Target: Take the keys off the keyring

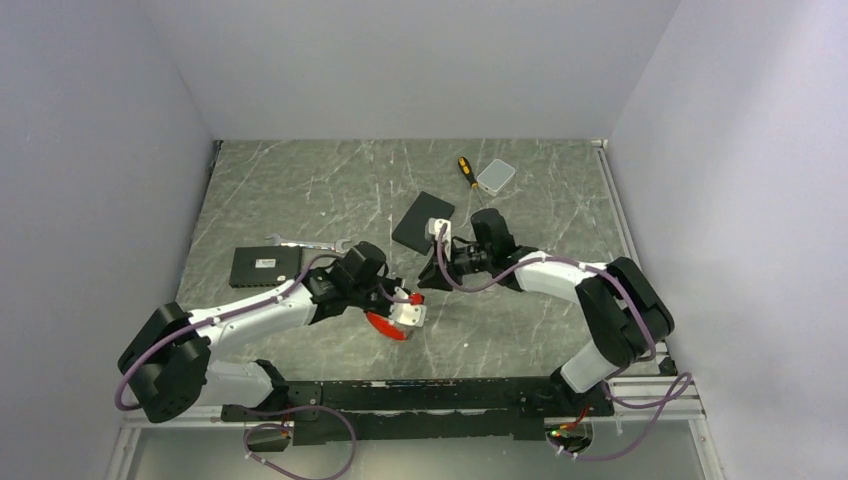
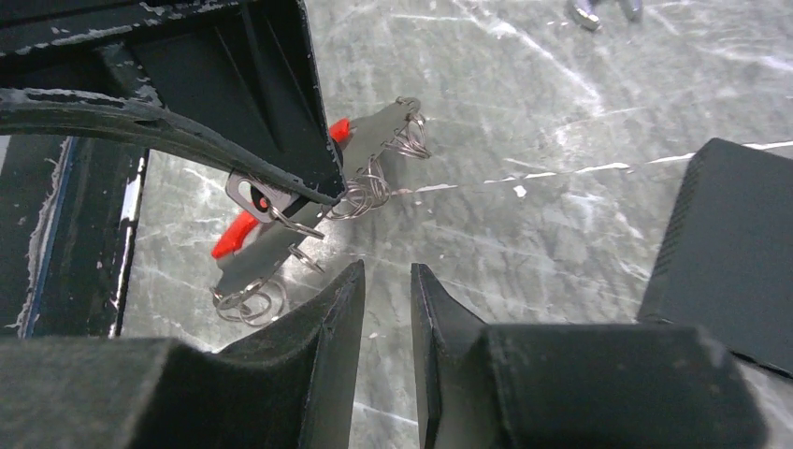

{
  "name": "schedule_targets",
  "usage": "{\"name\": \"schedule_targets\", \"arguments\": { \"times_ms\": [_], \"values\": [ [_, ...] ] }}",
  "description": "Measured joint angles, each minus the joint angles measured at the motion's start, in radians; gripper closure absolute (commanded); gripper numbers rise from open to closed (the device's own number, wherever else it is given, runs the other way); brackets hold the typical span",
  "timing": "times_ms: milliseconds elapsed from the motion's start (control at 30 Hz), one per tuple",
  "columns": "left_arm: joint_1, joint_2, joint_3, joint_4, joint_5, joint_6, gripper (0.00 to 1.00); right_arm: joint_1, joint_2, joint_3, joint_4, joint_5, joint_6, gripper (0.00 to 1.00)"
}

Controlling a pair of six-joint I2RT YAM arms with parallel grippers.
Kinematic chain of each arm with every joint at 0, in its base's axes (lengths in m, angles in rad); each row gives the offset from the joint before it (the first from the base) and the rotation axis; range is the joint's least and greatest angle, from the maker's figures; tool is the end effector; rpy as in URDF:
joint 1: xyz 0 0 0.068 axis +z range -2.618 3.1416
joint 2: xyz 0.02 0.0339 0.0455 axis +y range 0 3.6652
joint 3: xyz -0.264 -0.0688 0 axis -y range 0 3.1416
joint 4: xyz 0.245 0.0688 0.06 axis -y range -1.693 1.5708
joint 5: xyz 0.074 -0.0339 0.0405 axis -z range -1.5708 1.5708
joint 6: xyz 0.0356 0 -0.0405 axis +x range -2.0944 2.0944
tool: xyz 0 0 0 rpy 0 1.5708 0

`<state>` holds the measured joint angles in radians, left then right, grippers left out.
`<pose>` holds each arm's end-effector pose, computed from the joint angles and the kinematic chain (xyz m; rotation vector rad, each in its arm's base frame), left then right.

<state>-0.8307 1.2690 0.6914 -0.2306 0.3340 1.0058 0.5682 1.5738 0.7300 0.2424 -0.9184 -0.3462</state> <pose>0.1626 -0.1953 0.2042 1.9538 1.2943 -0.3107 0.2438 0.1892 0.1802 -1.3727 1.5908 1.1178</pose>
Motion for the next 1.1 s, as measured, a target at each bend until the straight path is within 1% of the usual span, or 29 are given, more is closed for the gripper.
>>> {"name": "schedule_targets", "arguments": {
  "times_ms": [300,600,900,1100],
  "values": [
    [0.017,0.038,0.142,-0.111,-0.046,-0.095,1.00,-0.075,-0.053,0.082,-0.136,-0.044,0.011,0.72],
    [0.030,0.086,0.307,-0.208,-0.072,-0.180,1.00,-0.091,-0.101,0.178,-0.241,-0.052,0.081,0.73],
    [0.054,0.135,0.403,-0.283,-0.081,-0.265,1.00,-0.112,-0.140,0.225,-0.377,-0.026,0.103,0.75],
    [0.059,0.137,0.408,-0.303,-0.081,-0.297,1.00,-0.164,-0.179,0.245,-0.454,-0.041,0.104,0.75]
  ]
}}
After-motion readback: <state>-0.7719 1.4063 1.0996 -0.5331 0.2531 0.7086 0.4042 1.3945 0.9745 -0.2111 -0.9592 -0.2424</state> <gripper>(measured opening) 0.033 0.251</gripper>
